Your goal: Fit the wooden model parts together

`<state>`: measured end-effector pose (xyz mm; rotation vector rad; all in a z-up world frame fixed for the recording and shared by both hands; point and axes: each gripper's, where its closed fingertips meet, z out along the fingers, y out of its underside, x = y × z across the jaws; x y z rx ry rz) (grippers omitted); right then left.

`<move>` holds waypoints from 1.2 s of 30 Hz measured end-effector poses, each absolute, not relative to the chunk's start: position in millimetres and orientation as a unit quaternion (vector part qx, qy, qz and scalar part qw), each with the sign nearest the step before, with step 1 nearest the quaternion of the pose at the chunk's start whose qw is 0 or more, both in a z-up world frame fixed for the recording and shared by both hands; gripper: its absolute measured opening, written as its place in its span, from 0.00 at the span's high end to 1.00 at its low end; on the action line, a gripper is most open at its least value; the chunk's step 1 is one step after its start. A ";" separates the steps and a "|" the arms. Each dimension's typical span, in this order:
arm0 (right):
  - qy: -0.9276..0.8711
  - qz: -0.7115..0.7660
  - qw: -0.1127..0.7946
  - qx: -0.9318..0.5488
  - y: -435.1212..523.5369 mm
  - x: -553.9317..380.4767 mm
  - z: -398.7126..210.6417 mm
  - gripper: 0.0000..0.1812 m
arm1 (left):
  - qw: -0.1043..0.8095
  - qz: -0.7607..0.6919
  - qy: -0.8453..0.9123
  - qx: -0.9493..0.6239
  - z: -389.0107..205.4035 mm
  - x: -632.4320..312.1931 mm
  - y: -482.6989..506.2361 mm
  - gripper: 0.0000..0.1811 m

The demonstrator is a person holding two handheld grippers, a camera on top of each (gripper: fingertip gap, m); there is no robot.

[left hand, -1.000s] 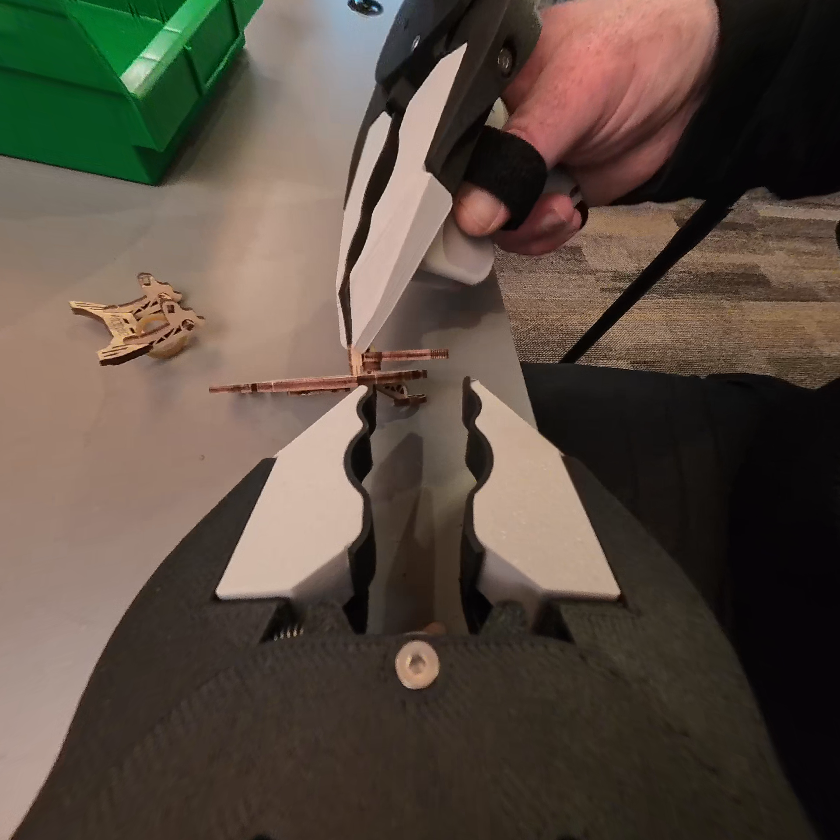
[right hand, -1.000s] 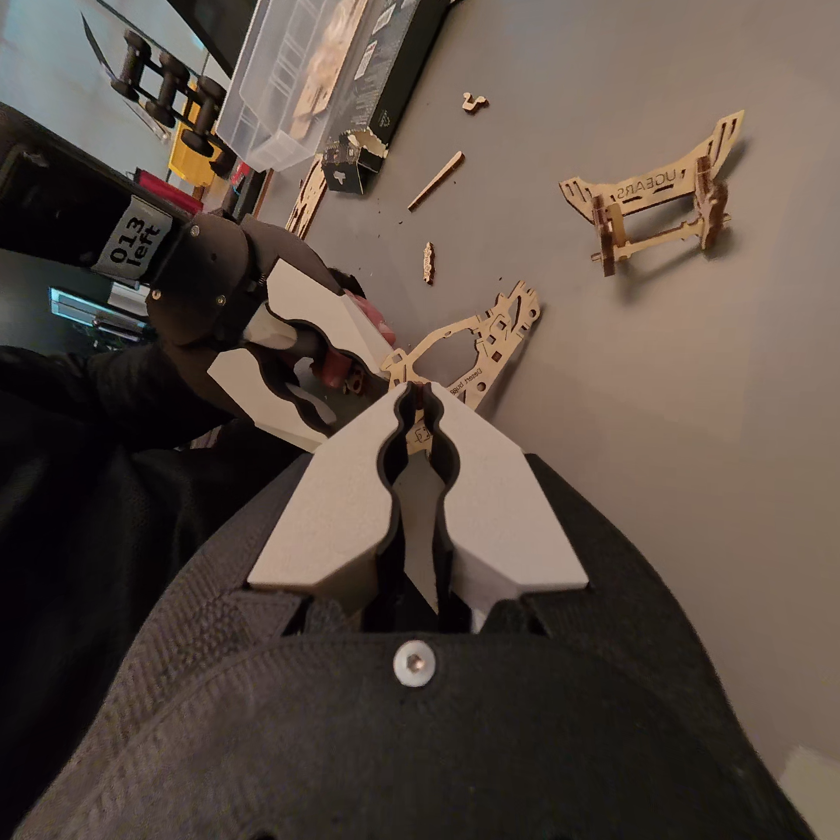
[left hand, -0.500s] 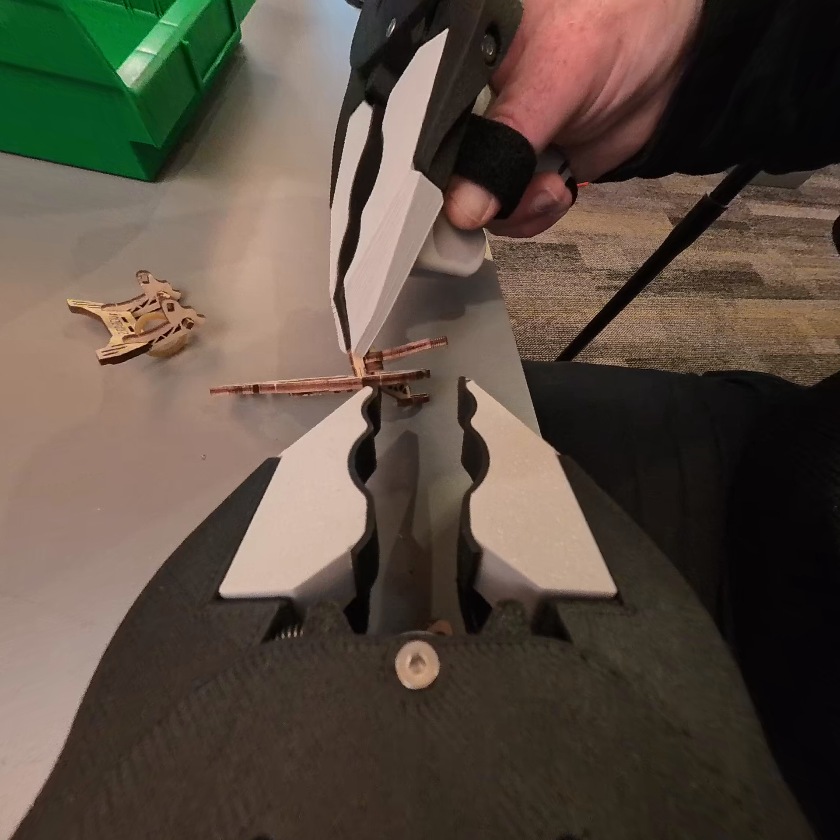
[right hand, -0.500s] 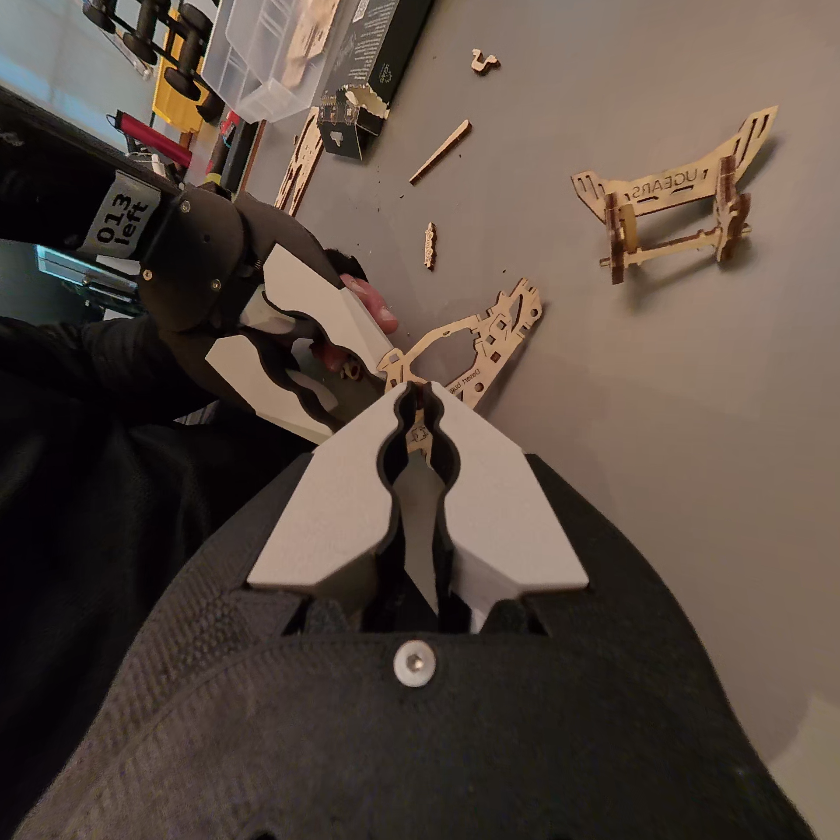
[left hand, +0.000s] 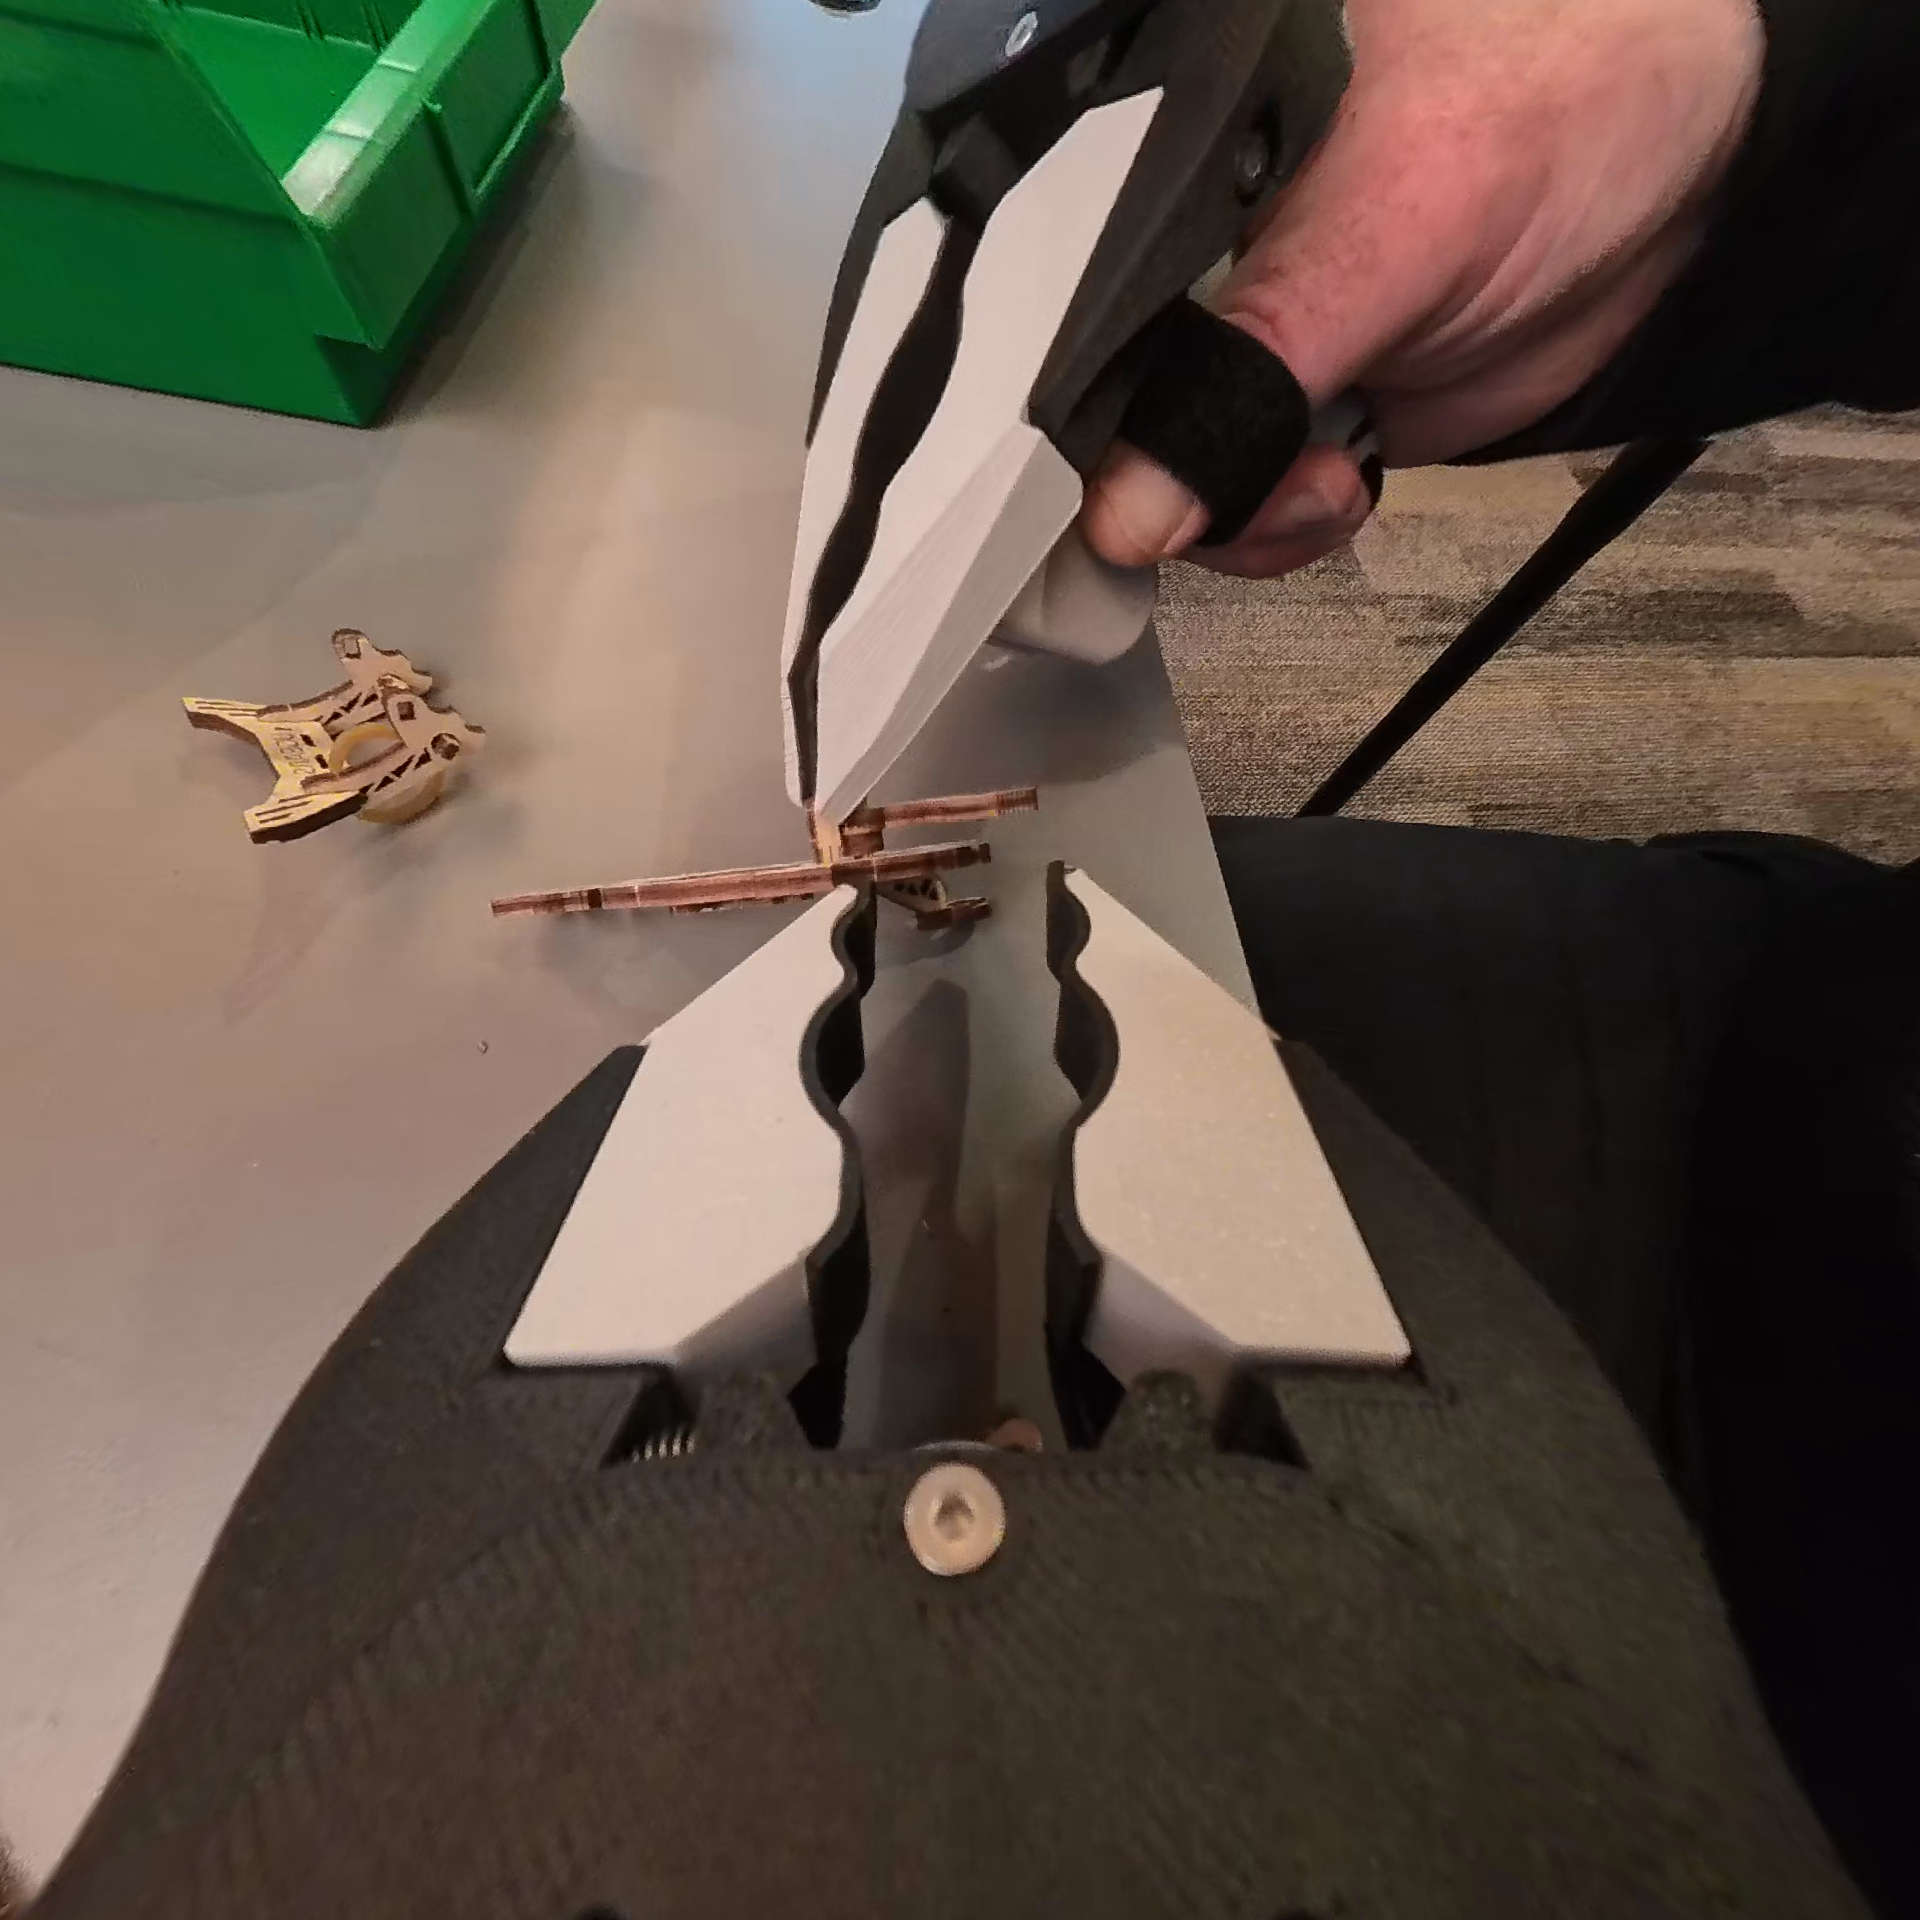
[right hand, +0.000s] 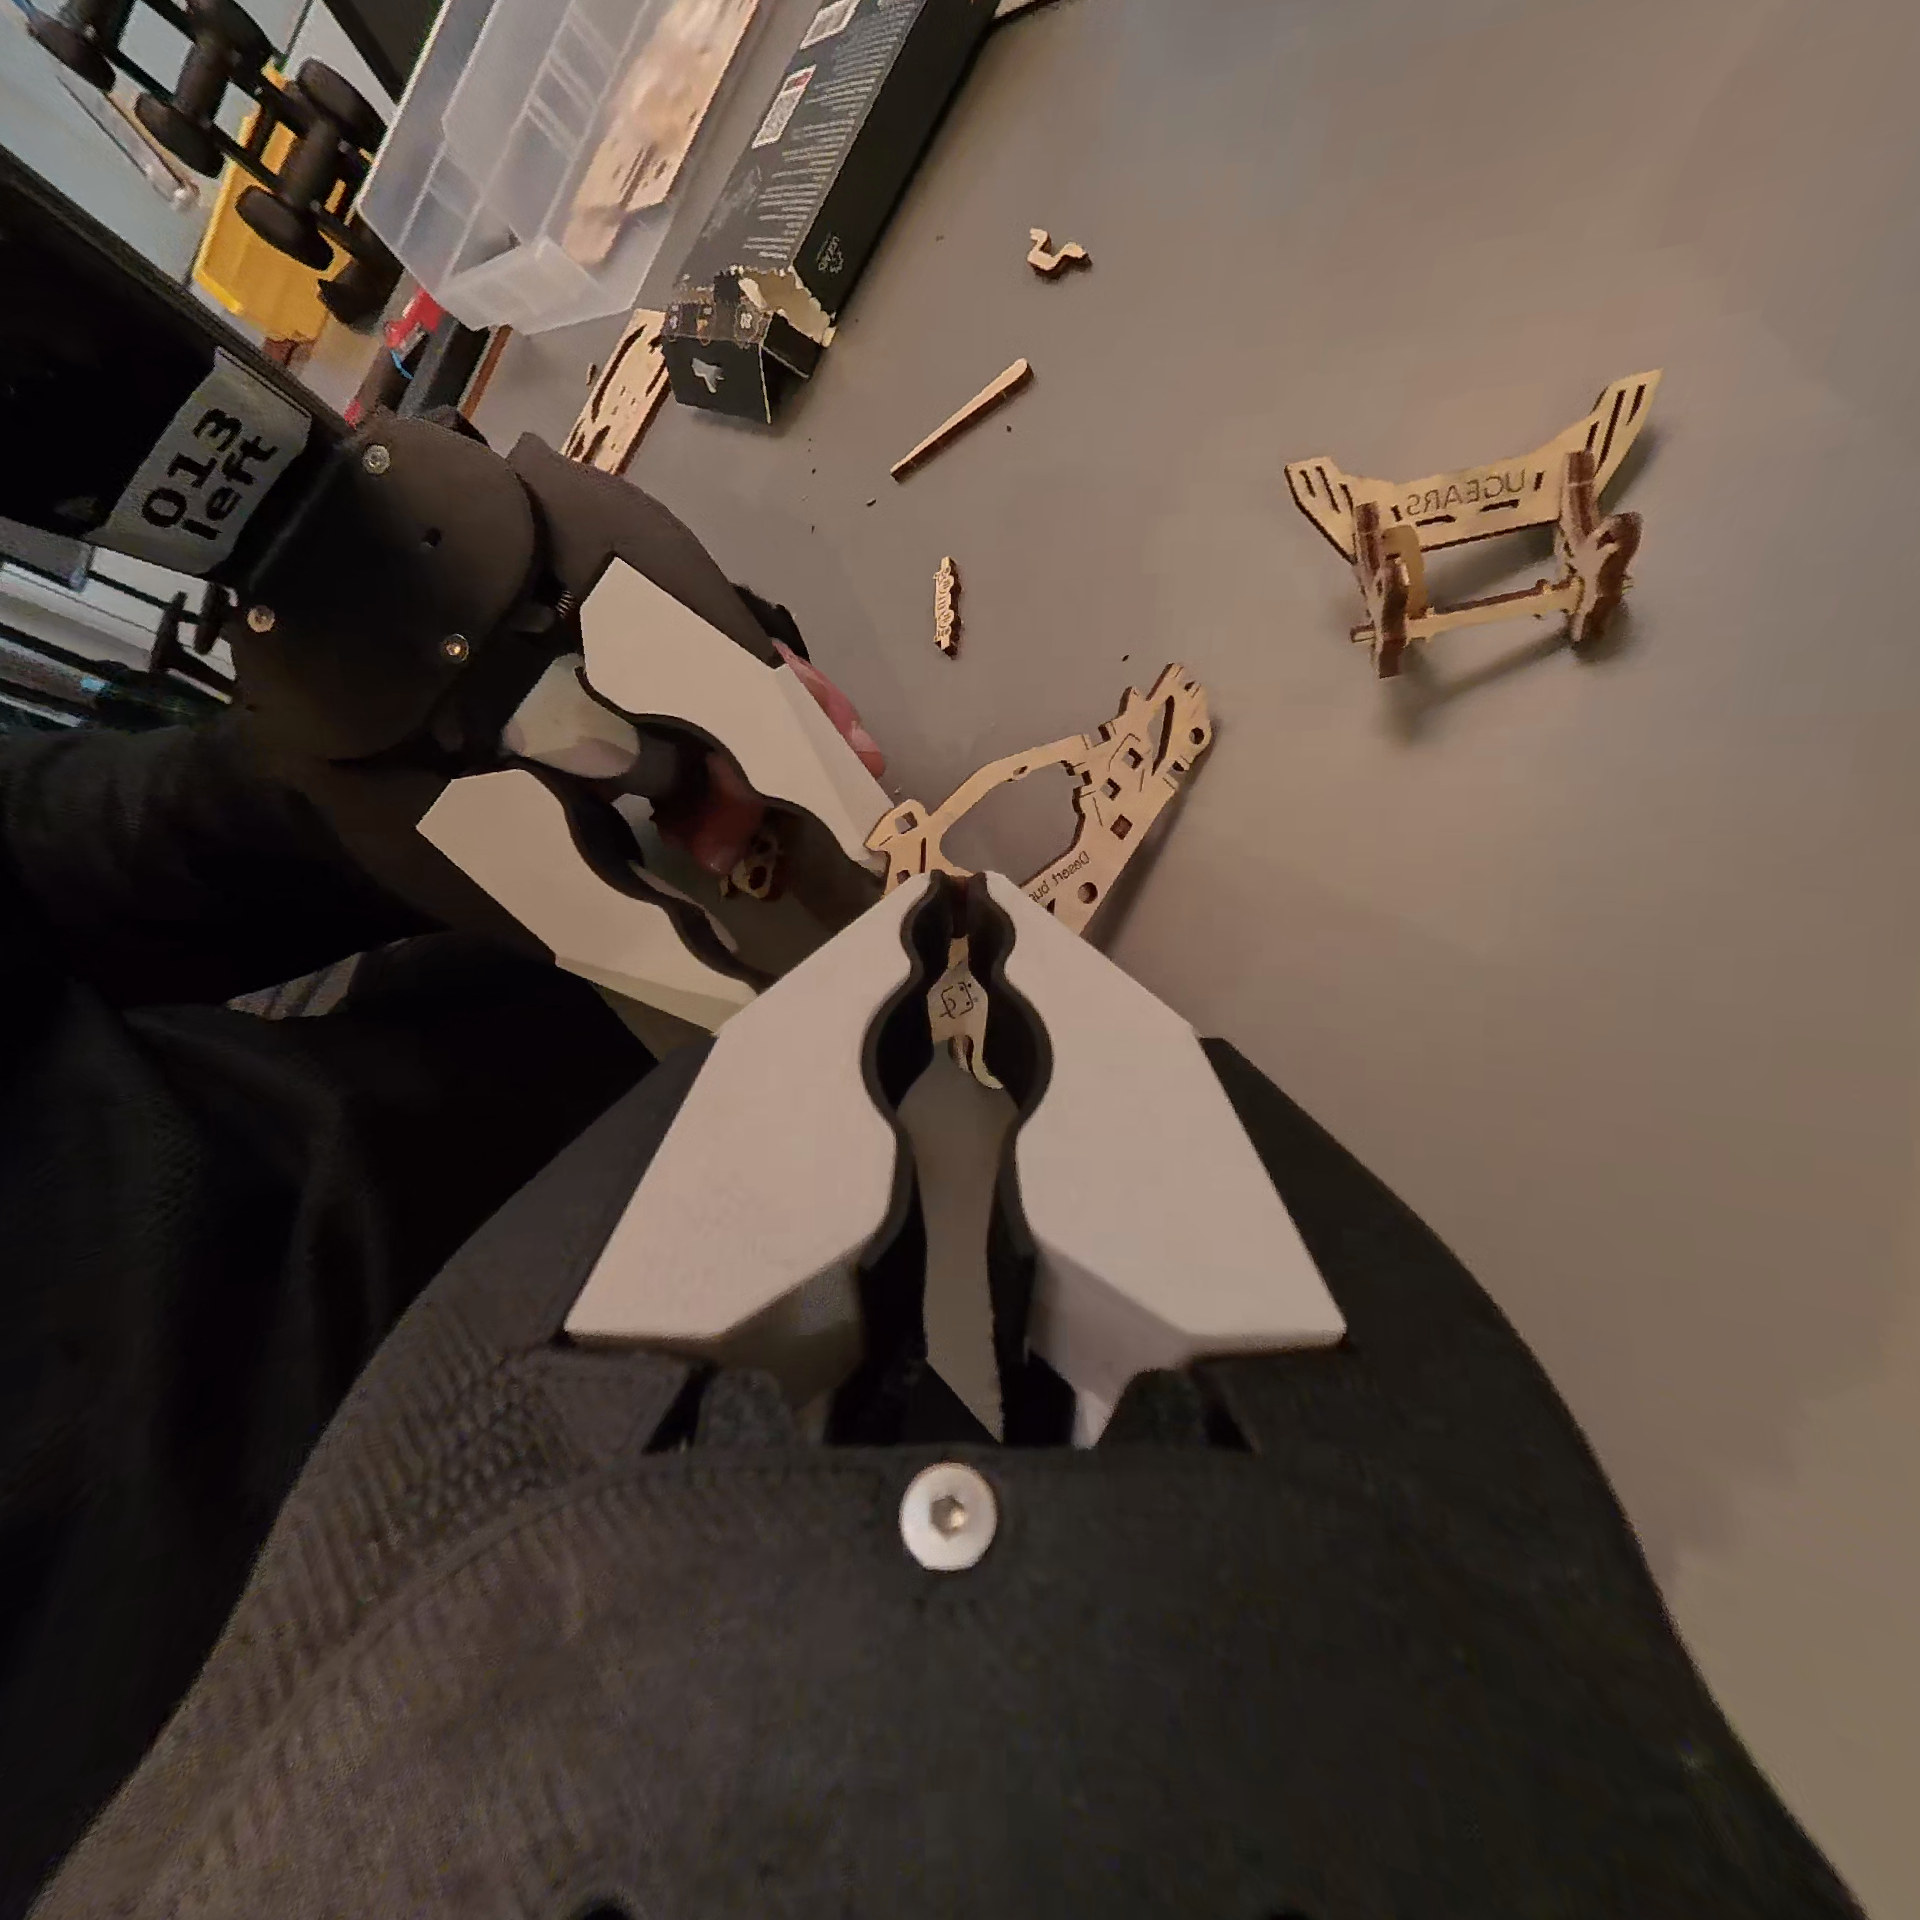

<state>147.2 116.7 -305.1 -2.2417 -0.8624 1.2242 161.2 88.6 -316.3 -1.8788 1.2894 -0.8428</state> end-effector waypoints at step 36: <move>-0.313 0.522 0.140 -0.781 120.0 161.9 -304.6 1.00 | 0.331 -0.344 0.495 -0.726 -317.6 170.2 91.4 0.77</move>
